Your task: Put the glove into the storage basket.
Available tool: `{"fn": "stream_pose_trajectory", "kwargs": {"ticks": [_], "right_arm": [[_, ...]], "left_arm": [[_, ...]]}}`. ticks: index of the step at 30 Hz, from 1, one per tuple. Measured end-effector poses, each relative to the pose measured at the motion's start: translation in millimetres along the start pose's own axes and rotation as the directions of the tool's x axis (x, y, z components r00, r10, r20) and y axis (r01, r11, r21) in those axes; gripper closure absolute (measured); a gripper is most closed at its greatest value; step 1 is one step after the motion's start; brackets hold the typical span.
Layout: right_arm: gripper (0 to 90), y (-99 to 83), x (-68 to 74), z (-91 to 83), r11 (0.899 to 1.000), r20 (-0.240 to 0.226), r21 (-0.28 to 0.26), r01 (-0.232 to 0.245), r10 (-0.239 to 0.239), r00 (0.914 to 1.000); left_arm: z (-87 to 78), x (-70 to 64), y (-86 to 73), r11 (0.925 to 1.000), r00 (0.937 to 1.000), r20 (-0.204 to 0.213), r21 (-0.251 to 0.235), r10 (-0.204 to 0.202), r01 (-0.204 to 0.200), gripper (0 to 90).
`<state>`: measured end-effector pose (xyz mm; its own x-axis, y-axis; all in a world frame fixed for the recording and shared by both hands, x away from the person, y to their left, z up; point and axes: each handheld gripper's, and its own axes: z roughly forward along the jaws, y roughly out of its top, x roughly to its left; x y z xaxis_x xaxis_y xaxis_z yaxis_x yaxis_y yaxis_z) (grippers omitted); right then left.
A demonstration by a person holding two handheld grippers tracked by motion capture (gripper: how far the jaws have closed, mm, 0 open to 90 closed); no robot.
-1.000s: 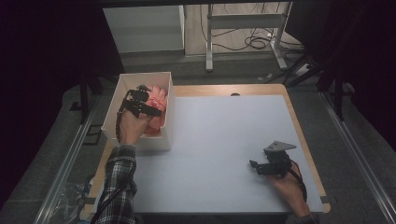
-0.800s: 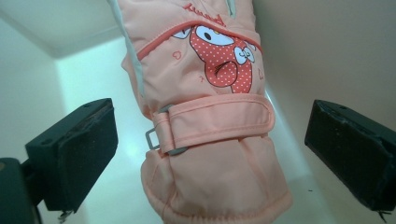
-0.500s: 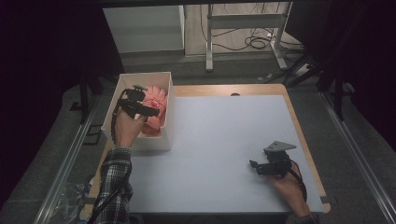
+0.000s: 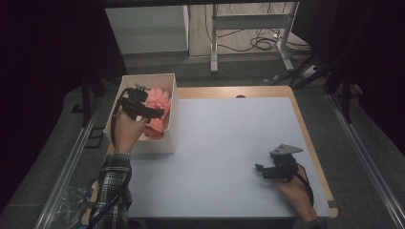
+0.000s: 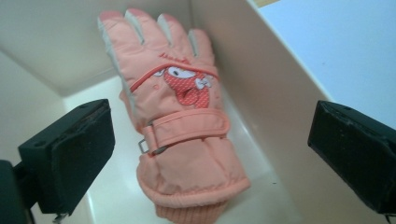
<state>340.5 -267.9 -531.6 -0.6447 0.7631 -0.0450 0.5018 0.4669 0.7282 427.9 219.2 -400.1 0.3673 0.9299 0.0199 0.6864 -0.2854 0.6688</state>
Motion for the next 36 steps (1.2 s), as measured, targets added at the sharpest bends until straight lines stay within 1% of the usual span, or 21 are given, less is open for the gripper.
{"fn": "stream_pose_trajectory", "kwargs": {"ticks": [3, 11, 17, 18, 20, 24, 27, 31, 32, 36], "right_arm": [[20.4, 0.0, 0.0, 0.0, 1.0, 0.0, 0.0, 0.0, 0.0, 1.0], [20.4, 0.0, 0.1, 0.0, 1.0, 0.001, 0.0, 0.0, 0.0, 1.0], [20.4, 0.0, 0.1, 0.0, 1.0, 0.001, 0.0, 0.0, 0.0, 1.0], [20.4, 0.0, 0.1, 0.0, 1.0, 0.001, 0.0, 0.001, -0.001, 1.0], [20.4, 0.0, 0.1, 0.0, 1.0, 0.001, 0.0, 0.001, -0.001, 1.0], [20.4, 0.1, 0.1, 0.0, 1.0, 0.001, 0.0, 0.001, -0.001, 1.0], [20.4, 0.1, 0.1, 0.0, 1.0, 0.001, 0.0, 0.001, -0.001, 1.0], [20.4, 0.1, 0.2, 0.0, 1.0, 0.001, 0.0, 0.001, -0.001, 1.0], [20.4, 0.1, 0.1, -0.1, 1.0, 0.001, 0.0, 0.001, -0.001, 1.0], [20.4, 0.1, 0.1, -0.1, 1.0, 0.001, 0.0, 0.001, -0.001, 1.0]], "left_arm": [[-3.2, -5.7, 1.3, 0.9998, 0.9999, 0.013, -0.014, 0.011, -0.011, 0.7], [-10.1, -23.4, 7.4, 0.9981, 0.9965, 0.072, -0.049, 0.042, -0.038, 0.6], [-13.5, -41.9, 10.5, 0.9949, 0.9904, 0.118, -0.078, 0.072, -0.063, 0.5], [-13.8, -46.2, 11.0, 0.9937, 0.9886, 0.124, -0.083, 0.085, -0.075, 0.5], [-14.0, -52.9, 11.5, 0.9924, 0.986, 0.135, -0.087, 0.098, -0.087, 0.5], [-12.5, -71.2, 11.1, 0.9866, 0.9767, 0.158, -0.099, 0.145, -0.13, 0.5], [-11.4, -82.5, 10.3, 0.9833, 0.9707, 0.174, -0.104, 0.166, -0.15, 0.5], [-9.7, -99.0, 9.4, 0.9765, 0.9594, 0.196, -0.114, 0.203, -0.183, 0.5], [-9.5, -102.0, 9.2, 0.9753, 0.9574, 0.2, -0.117, 0.208, -0.188, 0.5], [-7.7, -117.6, 7.7, 0.9684, 0.9437, 0.228, -0.124, 0.24, -0.216, 0.5]]}}
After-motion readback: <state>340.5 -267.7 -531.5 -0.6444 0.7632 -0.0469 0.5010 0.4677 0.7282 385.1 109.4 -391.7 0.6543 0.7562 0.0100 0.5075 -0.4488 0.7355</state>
